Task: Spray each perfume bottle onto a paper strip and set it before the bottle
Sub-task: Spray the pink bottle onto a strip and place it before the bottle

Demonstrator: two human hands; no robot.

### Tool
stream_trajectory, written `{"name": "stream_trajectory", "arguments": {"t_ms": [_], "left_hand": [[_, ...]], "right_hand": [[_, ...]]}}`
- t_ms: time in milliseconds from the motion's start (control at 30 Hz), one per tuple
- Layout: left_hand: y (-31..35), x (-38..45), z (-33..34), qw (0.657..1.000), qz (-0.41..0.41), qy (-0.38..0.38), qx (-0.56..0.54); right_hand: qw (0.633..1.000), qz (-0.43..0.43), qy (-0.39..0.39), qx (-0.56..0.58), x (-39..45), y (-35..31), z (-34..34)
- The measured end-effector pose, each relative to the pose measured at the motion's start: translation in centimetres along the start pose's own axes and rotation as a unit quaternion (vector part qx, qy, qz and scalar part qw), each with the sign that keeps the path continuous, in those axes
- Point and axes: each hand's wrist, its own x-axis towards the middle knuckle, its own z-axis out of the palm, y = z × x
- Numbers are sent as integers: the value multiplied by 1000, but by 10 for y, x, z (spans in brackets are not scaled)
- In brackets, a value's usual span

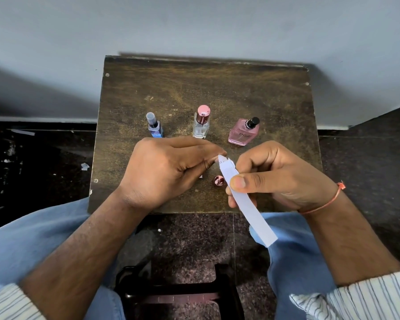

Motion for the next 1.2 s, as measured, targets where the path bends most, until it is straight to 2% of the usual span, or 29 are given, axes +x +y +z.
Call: {"name": "stream_trajectory", "arguments": {"t_ms": [600,667,733,800,833,933,1000,1100,1200], "left_hand": [[9,-1,2,998,30,17,46],[6,-2,1,998,24,19,56],[3,-1,-3,998,3,32,57],[5,-1,-5,999,-13,42,33],[8,0,-4,999,-15,38,17],[13,4,1,997,-59,21,-38],[12,7,4,989,-122,12,-88],[12,10,6,945,-246,-14,-217],[11,13,7,895,-314,-39,-316]], "right_hand": [[999,-46,-13,12,-7,-2,0],[997,-59,-35,25,-8,-2,0],[990,-82,-88,67,-15,-6,0],[982,-100,-136,80,-24,-10,-1],[982,-106,-136,79,-27,-10,-4],[986,-130,-78,73,-31,-7,-18],[987,-148,11,64,-34,-9,-26],[972,-138,190,12,-38,-13,-42],[952,-100,287,-35,-35,-8,-63]]}}
